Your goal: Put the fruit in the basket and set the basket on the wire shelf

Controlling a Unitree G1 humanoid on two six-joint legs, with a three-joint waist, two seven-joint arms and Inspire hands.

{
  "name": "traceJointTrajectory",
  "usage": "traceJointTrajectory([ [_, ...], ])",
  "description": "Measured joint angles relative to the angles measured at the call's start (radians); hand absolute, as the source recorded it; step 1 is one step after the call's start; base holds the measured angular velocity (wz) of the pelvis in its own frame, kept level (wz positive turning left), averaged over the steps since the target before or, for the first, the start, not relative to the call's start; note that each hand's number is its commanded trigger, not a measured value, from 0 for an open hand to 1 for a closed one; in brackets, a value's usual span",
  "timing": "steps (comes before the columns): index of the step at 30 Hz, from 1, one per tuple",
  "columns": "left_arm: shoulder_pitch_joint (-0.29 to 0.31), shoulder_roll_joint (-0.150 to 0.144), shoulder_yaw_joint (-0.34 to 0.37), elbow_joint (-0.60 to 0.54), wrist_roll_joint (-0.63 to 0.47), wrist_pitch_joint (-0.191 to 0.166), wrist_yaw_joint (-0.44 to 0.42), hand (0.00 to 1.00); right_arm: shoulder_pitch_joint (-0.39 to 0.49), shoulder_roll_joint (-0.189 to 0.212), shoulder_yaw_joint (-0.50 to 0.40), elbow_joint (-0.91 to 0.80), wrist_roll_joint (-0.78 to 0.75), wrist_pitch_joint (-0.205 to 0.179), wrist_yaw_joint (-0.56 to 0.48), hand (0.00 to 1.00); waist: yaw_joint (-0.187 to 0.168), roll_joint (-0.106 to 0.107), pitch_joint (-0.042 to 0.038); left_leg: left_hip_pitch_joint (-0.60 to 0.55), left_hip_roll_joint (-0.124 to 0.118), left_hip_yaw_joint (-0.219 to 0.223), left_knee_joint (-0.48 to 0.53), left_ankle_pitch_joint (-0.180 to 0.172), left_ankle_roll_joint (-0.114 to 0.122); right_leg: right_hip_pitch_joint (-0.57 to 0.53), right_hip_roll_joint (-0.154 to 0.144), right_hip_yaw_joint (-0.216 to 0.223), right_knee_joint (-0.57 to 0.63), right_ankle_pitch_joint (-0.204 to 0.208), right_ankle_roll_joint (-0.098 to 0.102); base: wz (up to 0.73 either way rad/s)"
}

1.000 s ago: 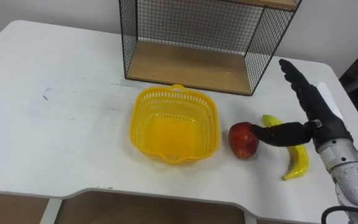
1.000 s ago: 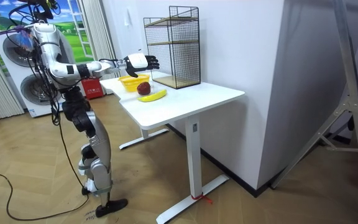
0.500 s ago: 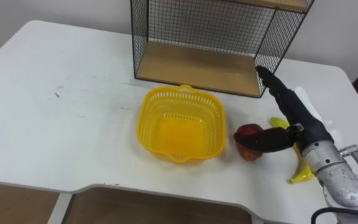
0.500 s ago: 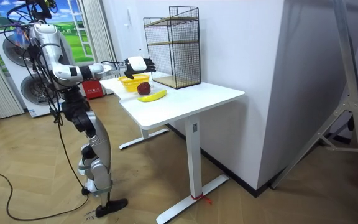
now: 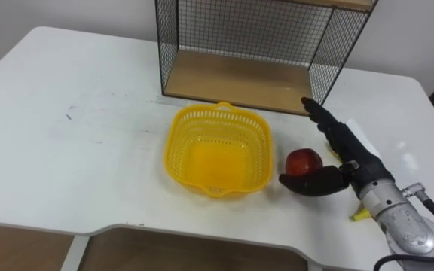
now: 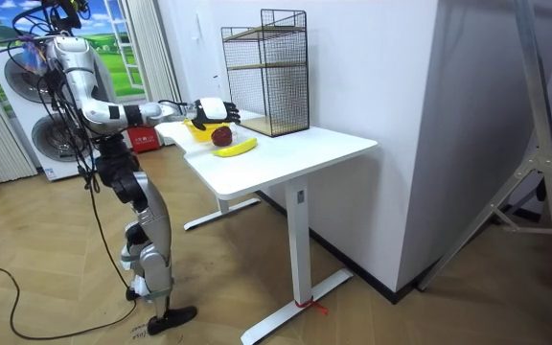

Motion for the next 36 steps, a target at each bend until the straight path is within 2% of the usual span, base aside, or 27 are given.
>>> traceJointTrajectory([
  [8,0.004,-0.001,0.0,-0.017,0.0,0.002,-0.002,0.0,0.001,0.002,0.0,0.082,0.035,0.0,-0.005,0.0,-0.003,-0.003,-0.0055,0.0,0.0,-0.003,0.013,0.0,0.0,0.005,-0.001,-0.003,0.0,0.0,0.0,0.0],
  [20,0.007,-0.002,0.0,-0.016,0.0,0.005,-0.018,0.0,0.002,0.003,0.004,0.201,0.042,0.0,-0.025,0.0,-0.001,-0.006,-0.0072,0.001,-0.002,-0.006,0.014,0.0,0.0,0.017,0.0,-0.001,-0.016,0.002,-0.001,0.0],
  [36,0.009,-0.002,0.0,-0.016,0.0,0.006,-0.022,0.0,0.005,0.002,0.042,0.208,0.038,0.0,-0.023,0.0,0.002,-0.006,-0.0082,-0.001,-0.002,-0.012,0.016,0.0,0.0,0.018,0.001,-0.005,-0.018,0.002,-0.001,0.0],
])
